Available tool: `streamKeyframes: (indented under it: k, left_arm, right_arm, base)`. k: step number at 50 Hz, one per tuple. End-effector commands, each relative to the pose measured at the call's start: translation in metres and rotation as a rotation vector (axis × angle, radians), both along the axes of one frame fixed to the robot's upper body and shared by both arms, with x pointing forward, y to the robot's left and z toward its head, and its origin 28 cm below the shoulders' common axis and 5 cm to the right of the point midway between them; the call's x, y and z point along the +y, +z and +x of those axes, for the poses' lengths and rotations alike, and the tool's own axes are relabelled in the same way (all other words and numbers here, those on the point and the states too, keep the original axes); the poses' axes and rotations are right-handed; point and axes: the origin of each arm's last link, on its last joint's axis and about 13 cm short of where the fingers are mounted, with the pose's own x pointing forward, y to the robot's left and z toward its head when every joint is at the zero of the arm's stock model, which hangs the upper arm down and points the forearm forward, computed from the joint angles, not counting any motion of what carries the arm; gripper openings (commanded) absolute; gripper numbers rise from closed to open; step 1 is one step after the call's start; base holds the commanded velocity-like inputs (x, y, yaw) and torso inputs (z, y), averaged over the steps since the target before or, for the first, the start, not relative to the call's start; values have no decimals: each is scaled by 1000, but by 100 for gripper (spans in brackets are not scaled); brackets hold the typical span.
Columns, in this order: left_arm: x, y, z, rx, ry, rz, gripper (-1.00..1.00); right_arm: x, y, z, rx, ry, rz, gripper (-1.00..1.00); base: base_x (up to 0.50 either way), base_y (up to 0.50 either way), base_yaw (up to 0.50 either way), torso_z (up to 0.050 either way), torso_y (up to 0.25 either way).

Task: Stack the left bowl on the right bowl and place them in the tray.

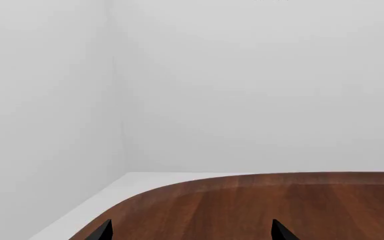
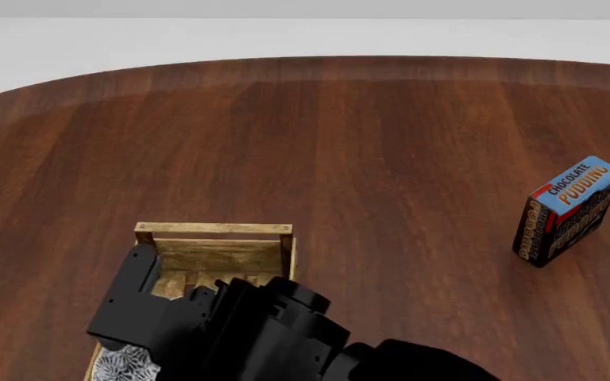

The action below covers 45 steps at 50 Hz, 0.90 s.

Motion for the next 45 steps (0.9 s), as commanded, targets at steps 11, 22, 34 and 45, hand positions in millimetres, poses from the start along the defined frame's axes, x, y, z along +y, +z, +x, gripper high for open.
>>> streamKeyframes:
  k: [11,22,34,45]
  left_arm:
    - [-3,4,1,-15,-13,-5,100]
    - [-4,8,-1,-21,-14,-4,100]
    - [-6,9,-2,-26,-21,-4,100]
    - [-6,10,-2,-29,-26,-5,100]
  right_arm:
    - [7,37,-28,-88,23,40,100]
    - [6,48,-51,-113,47,85,100]
    - [-3,61,-67,-155,24,115,100]
    - [-16,70,-82,-211,-26,138,100]
  base:
    - [0,0,0,0,0]
    - [0,0,0,0,0]
    - [0,0,0,0,0]
    - [0,0,0,0,0]
